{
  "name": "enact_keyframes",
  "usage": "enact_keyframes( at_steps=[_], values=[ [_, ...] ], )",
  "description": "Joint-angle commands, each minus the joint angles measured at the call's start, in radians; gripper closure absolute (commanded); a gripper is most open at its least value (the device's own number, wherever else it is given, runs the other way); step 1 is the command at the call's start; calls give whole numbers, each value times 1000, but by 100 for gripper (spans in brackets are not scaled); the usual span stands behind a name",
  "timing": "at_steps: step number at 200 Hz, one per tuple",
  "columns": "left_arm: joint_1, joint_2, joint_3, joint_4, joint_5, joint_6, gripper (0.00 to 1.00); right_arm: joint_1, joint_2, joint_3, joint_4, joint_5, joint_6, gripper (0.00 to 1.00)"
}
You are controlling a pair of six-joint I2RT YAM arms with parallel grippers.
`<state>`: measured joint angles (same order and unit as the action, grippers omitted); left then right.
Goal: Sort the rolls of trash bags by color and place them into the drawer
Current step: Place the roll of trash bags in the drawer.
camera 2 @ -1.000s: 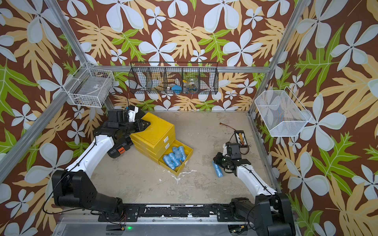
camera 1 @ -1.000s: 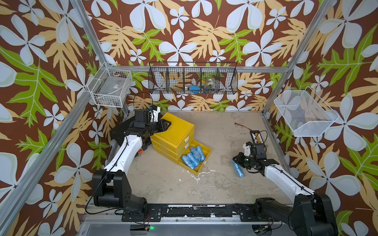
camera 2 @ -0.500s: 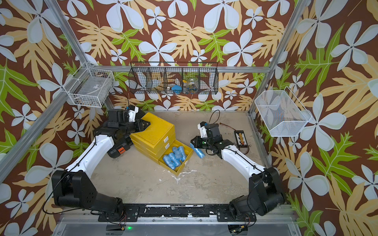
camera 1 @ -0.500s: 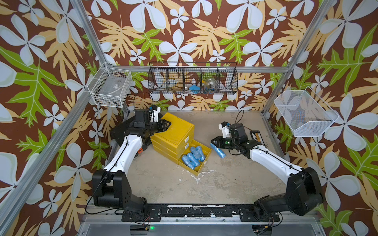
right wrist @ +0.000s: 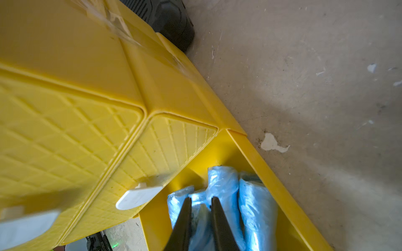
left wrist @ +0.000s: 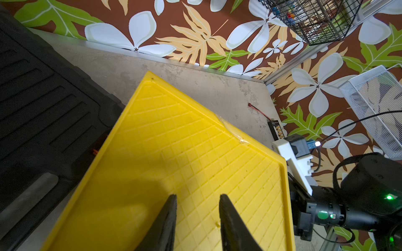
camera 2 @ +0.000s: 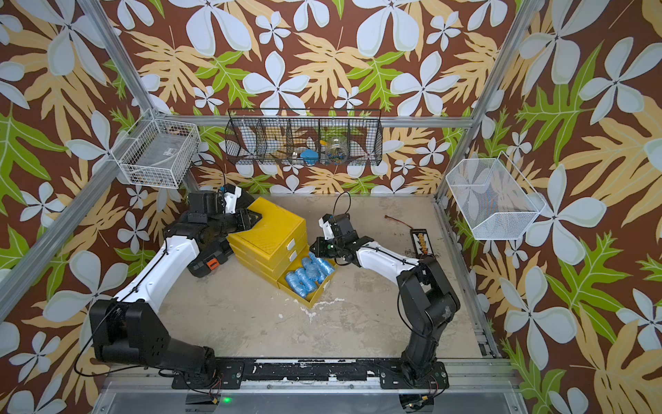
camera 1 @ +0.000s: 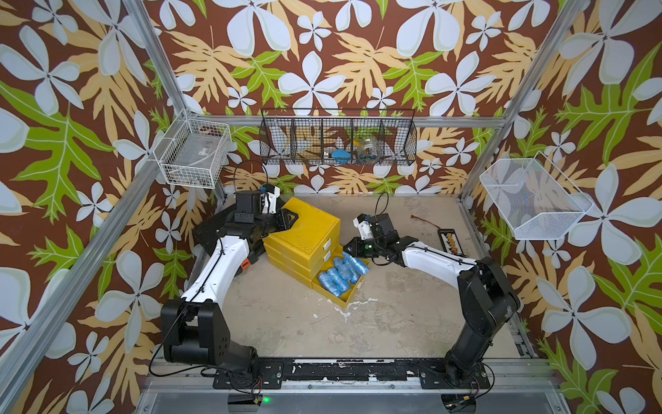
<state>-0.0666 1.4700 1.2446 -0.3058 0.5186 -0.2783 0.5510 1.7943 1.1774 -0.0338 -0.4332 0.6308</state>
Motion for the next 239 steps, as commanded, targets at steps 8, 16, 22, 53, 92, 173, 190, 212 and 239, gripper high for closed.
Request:
enact_keyframes(
  at_steps=[8, 16, 22, 53, 92, 173, 190, 212, 239],
  values=[
    [1, 10, 3, -40, -23, 10, 63, 21, 40, -24, 102, 16, 98, 100],
    [1, 10, 3, -39, -23, 9, 63, 30, 54, -21, 107, 25, 110, 100],
    [1, 11, 2, -39, -23, 8, 63, 37, 64, -18, 108, 36, 118, 100],
    [2, 12, 0, -39, -22, 8, 63, 52, 104, -32, 141, 79, 198, 100],
    [1, 12, -5, -39, -24, 9, 63, 64, 120, -36, 166, 124, 225, 95],
    [1, 7, -1, -41, -26, 10, 63, 64, -66, -52, 97, 149, 161, 63],
    [1, 8, 1, -42, -26, 9, 63, 64, -96, -57, 73, 143, 149, 62],
    [2, 6, 2, -42, -26, 9, 63, 64, -106, -64, 40, 139, 138, 62],
    [1, 6, 1, -42, -25, 8, 63, 64, -74, -57, 20, 138, 128, 61]
  ],
)
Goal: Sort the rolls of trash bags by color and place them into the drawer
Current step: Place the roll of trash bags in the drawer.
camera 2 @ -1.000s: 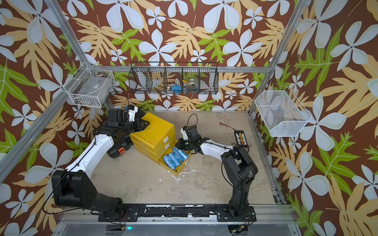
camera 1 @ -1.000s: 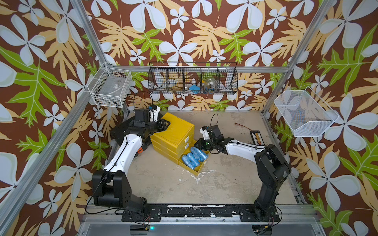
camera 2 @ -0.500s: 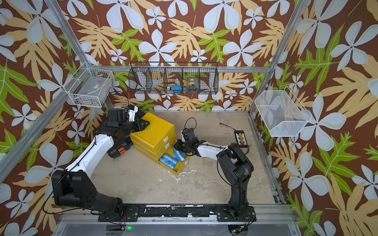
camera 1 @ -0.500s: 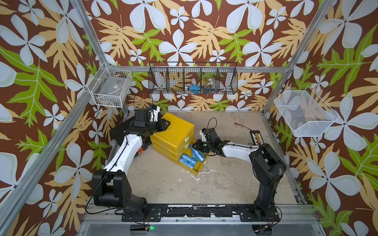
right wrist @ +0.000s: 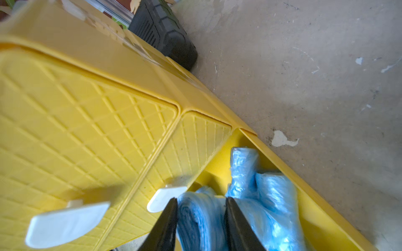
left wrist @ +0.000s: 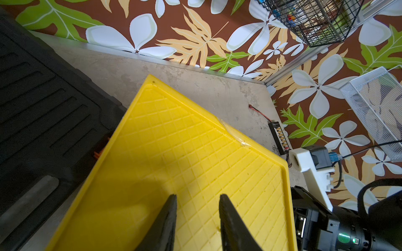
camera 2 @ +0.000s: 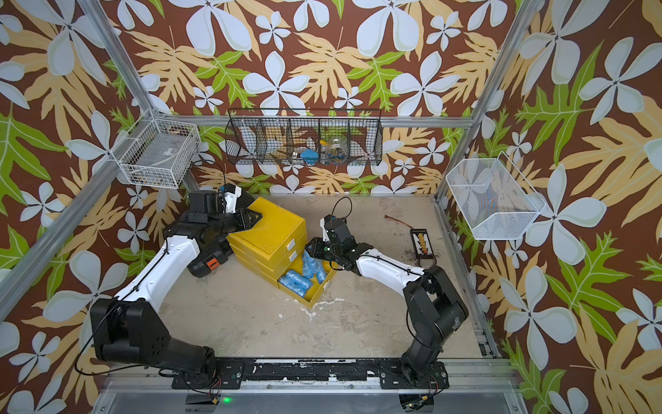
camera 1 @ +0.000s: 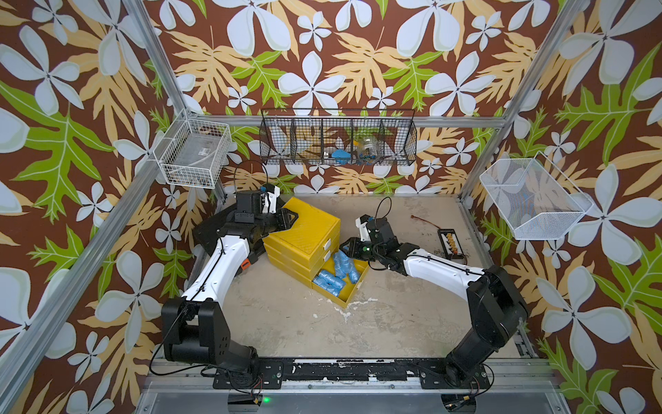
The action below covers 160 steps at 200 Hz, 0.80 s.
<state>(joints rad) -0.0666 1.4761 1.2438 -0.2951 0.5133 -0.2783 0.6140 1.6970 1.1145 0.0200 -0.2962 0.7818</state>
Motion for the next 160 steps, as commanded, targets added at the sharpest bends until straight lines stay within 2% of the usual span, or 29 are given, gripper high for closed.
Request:
enact_keyframes(
  at_steps=[1, 43, 73, 91, 96, 99, 160],
  values=[
    [1, 0, 2, -54, -20, 7, 63, 1, 25, 7, -36, 1, -24, 61],
    [1, -5, -1, -58, -22, 10, 63, 1, 138, 87, -78, -21, -49, 53],
    [1, -4, -1, -59, -23, 11, 63, 0, 164, 112, -69, -18, -63, 47],
    [1, -2, 0, -64, -26, 14, 63, -2, 154, 114, -66, -15, -70, 21],
    [2, -3, 2, -65, -26, 16, 63, -2, 147, 114, -66, -15, -75, 3],
    [1, -2, 3, -65, -27, 18, 63, -3, 143, 114, -67, -13, -77, 0],
    [1, 2, 13, -68, -29, 15, 63, -2, 31, 79, -72, 16, -149, 0]
  ],
)
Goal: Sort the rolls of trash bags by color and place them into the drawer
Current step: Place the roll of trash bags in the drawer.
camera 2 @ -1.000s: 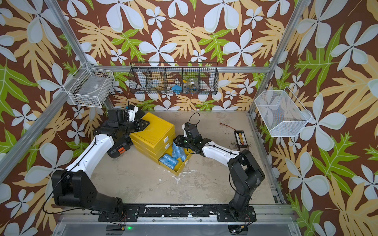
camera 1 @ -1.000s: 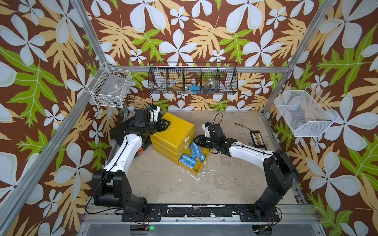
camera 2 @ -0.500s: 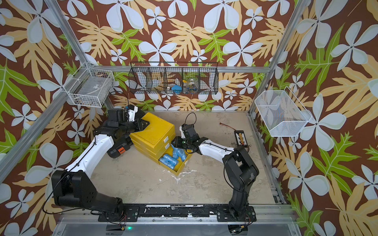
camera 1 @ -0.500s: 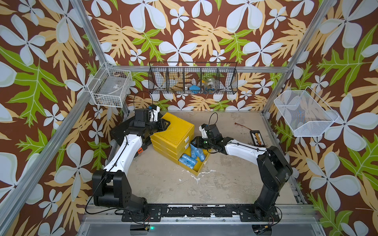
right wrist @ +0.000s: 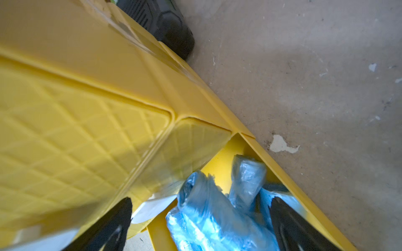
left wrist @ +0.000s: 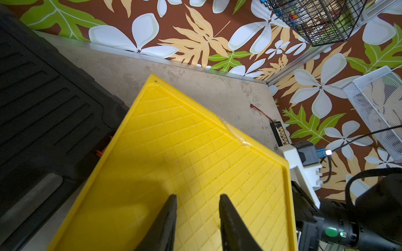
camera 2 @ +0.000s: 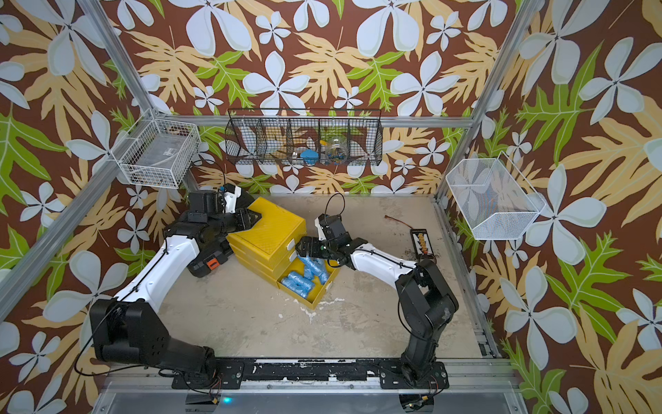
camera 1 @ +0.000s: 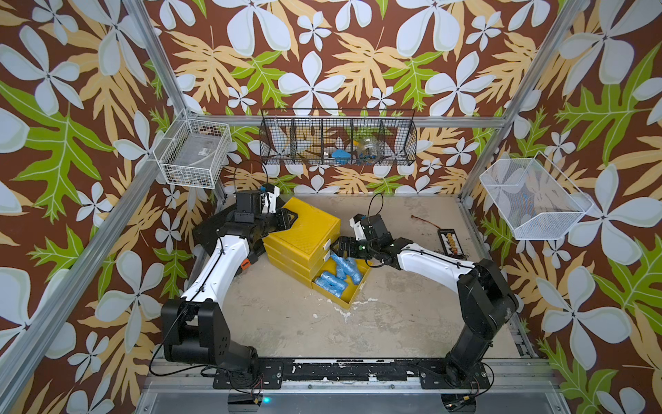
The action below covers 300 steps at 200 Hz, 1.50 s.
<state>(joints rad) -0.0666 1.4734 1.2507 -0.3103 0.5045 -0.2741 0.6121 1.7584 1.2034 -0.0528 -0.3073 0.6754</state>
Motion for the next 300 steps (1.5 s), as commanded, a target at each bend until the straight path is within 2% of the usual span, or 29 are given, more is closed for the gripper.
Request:
enact_keyframes(
  at_steps=[1, 21, 35, 60, 78, 146, 208, 253, 300],
  values=[
    [1, 4, 6, -53, -20, 10, 63, 0, -32, -10, 0, 28, -43, 0],
    [1, 4, 6, -54, -20, 10, 63, 0, -61, -33, 7, 36, -58, 10],
    [1, 4, 6, -54, -22, 11, 63, 0, -57, -36, 8, 12, -57, 28],
    [1, 5, 4, -54, -22, 12, 63, 0, -26, -55, 51, -56, -30, 53],
    [1, 3, 5, -55, -24, 14, 63, 2, -11, -80, 92, -88, -2, 61],
    [1, 6, 4, -56, -24, 15, 63, 5, 90, -110, 154, -145, 55, 61],
    [1, 8, 7, -61, -24, 18, 63, 0, 117, -76, 11, 14, 48, 56],
    [1, 7, 12, -61, -24, 16, 63, -17, 70, -80, -12, 64, 31, 55],
    [1, 9, 18, -60, -21, 15, 63, -12, 48, -50, 22, -18, 18, 49]
  ],
)
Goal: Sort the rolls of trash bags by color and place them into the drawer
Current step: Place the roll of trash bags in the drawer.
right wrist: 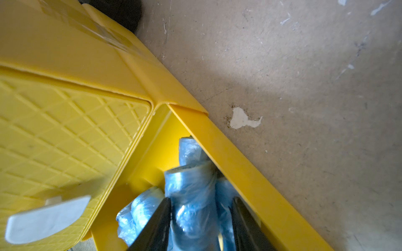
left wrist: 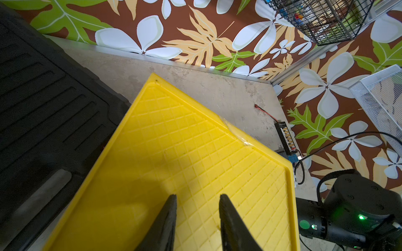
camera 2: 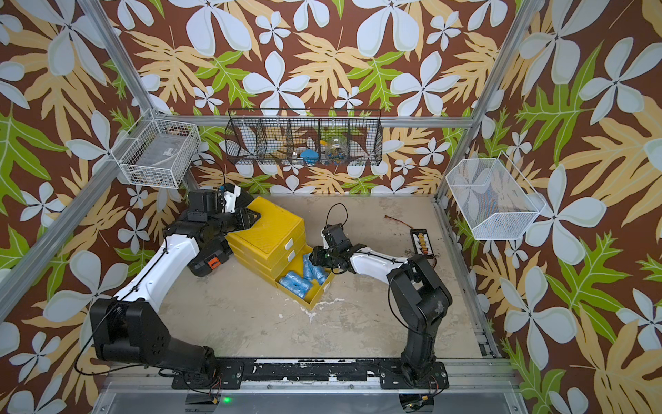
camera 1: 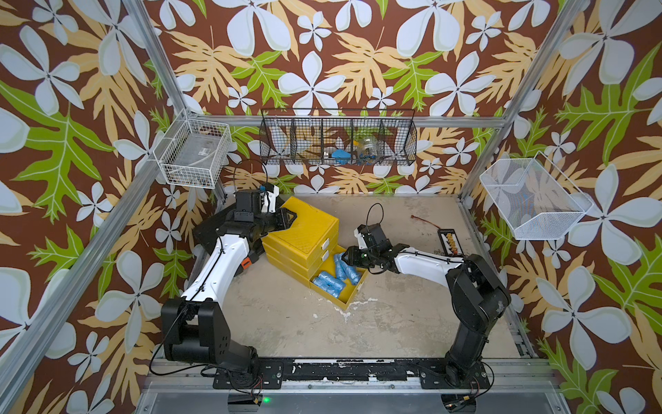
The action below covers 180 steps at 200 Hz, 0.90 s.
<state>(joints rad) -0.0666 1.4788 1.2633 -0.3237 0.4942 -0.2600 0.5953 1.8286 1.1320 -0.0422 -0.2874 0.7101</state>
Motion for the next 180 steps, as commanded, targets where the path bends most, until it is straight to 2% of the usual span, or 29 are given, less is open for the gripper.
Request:
enact_keyframes(
  at_steps=[1, 25, 46, 63, 75, 89, 96, 139, 180],
  values=[
    [1, 3, 5, -47, -11, 1, 63, 6, -24, 22, 11, -38, -17, 49],
    [1, 4, 10, -51, -12, 1, 63, 11, -71, 37, -1, -34, -25, 47],
    [1, 4, 10, -51, -10, 0, 63, 11, -108, 33, -11, -29, -30, 51],
    [1, 4, 8, -49, -10, 0, 63, 11, -119, 24, -25, -32, -31, 59],
    [1, 3, 7, -48, -10, -2, 63, 11, -121, 5, -12, -44, -29, 68],
    [1, 4, 5, -46, -8, -4, 63, 10, -114, -22, 18, -71, -16, 83],
    [1, 4, 4, -45, -9, -5, 63, 12, -105, -33, 30, -86, -8, 86],
    [1, 4, 4, -44, -9, -4, 63, 18, -19, -54, 51, -111, 4, 87],
    [1, 2, 1, -45, -9, -4, 63, 19, 55, -28, 30, -60, 8, 86]
  ],
)
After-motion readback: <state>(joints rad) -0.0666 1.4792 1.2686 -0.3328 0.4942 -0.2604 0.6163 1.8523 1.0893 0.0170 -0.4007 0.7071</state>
